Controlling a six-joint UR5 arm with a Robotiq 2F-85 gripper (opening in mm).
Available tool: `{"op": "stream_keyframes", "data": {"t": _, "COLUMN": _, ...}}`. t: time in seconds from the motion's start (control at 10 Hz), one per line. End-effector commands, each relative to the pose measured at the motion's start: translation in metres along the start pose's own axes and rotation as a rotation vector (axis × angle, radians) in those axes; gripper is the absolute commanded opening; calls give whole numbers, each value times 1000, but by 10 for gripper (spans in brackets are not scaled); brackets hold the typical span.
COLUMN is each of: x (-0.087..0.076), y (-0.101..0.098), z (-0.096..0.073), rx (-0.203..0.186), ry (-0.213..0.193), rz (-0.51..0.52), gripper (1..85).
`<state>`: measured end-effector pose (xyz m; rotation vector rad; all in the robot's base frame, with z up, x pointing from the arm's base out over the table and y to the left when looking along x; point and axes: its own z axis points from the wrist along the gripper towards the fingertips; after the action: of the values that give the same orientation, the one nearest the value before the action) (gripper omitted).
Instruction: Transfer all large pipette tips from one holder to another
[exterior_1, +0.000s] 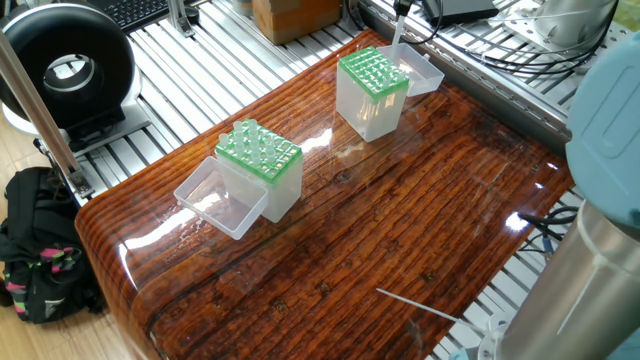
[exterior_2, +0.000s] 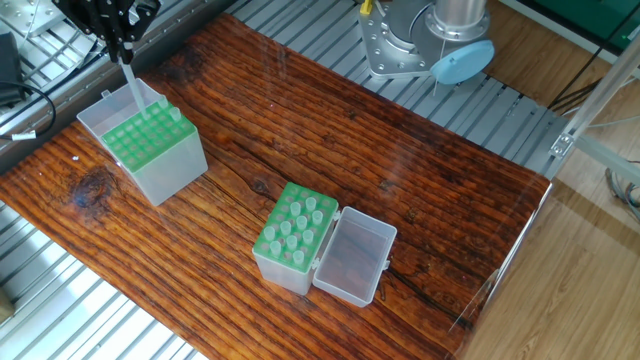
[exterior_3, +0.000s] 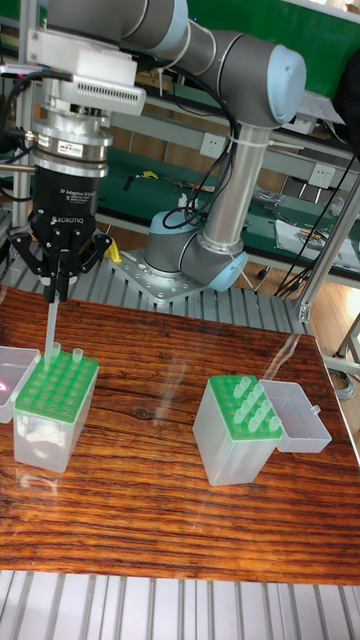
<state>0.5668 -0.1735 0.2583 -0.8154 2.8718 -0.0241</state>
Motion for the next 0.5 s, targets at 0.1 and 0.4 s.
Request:
{"op": "stream_keyframes", "data": {"t": 0.1, "x": 2, "y": 4, "z": -1, "rx": -15, "ry": 5, "rz": -12, "gripper": 277}}
{"op": "stream_keyframes", "data": {"t": 0.4, "x": 4, "y": 5, "z": -1, "rx": -21, "ry": 14, "rz": -15, "gripper": 320}}
